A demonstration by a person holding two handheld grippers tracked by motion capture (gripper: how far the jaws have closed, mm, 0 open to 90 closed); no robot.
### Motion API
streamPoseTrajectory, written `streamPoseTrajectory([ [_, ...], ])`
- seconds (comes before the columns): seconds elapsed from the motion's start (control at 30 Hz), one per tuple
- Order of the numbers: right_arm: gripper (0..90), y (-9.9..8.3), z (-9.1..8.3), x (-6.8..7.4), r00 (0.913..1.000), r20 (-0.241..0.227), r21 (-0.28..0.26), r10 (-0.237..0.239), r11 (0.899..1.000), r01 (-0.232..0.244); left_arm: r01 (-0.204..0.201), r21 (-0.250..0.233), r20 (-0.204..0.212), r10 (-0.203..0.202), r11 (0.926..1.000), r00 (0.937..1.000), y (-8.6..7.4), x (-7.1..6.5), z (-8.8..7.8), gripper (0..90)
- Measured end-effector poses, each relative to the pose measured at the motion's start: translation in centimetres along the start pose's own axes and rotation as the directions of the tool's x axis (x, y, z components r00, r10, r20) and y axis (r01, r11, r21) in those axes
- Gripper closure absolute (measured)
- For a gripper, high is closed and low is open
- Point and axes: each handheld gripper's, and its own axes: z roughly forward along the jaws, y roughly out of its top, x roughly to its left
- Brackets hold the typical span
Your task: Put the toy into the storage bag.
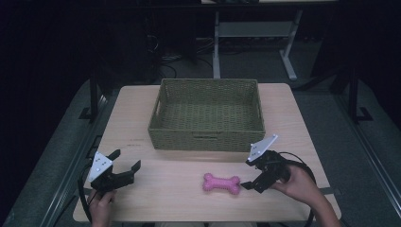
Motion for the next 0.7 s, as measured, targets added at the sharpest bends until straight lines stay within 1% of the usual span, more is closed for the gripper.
streamPoseTrajectory([
  [0.1, 18.4, 0.5, 0.3, 0.0, 0.9999, -0.007, 0.017, -0.011, 1.0, 0.011, 0.004, -0.006, 0.0, -0.004, 1.0, 1.0, 0.0, 0.0, 0.0, 13.8],
  [0.23, 18.4, 1.2, 0.7, 0.0, 0.9993, -0.018, 0.028, -0.032, 0.999, 0.032, 0.0, -0.003, 0.0, 0.0, 1.0, 1.0, 0.0, 0.0, 0.0, 13.8],
  [0.33, 18.4, 1.7, 1.2, 0.0, 0.9987, -0.032, 0.048, -0.039, 0.998, 0.041, 0.009, -0.009, 0.003, -0.009, 0.9999, 1.0, 0.1, 0.0, 0.1, 13.8],
  [0.43, 18.6, 2.3, 1.7, 0.1, 0.9972, -0.041, 0.064, -0.063, 0.996, 0.065, 0.0, -0.004, 0.006, 0.0, 1.0, 1.0, 0.1, 0.1, 0.1, 13.8],
  [0.53, 18.8, 2.6, 1.9, 0.2, 0.9966, -0.044, 0.072, -0.069, 0.995, 0.072, 0.002, -0.005, 0.004, -0.002, 1.0, 1.0, 0.1, 0.1, 0.1, 13.8],
  [0.63, 19.4, 3.3, 2.8, 0.3, 0.9951, -0.058, 0.085, -0.08, 0.993, 0.085, 0.007, -0.008, 0.002, -0.007, 0.9999, 1.0, 0.1, 0.2, 0.0, 13.8],
  [0.67, 19.4, 3.3, 2.8, 0.3, 0.9951, -0.058, 0.085, -0.08, 0.993, 0.085, 0.007, -0.008, 0.002, -0.007, 0.9999, 1.0, 0.1, 0.2, 0.0, 13.8],
  [0.7, 19.7, 3.6, 3.2, 0.4, 0.994, -0.065, 0.095, -0.087, 0.991, 0.093, 0.007, -0.008, 0.002, -0.007, 0.9999, 1.0, 0.1, 0.2, 0.0, 13.8],
])
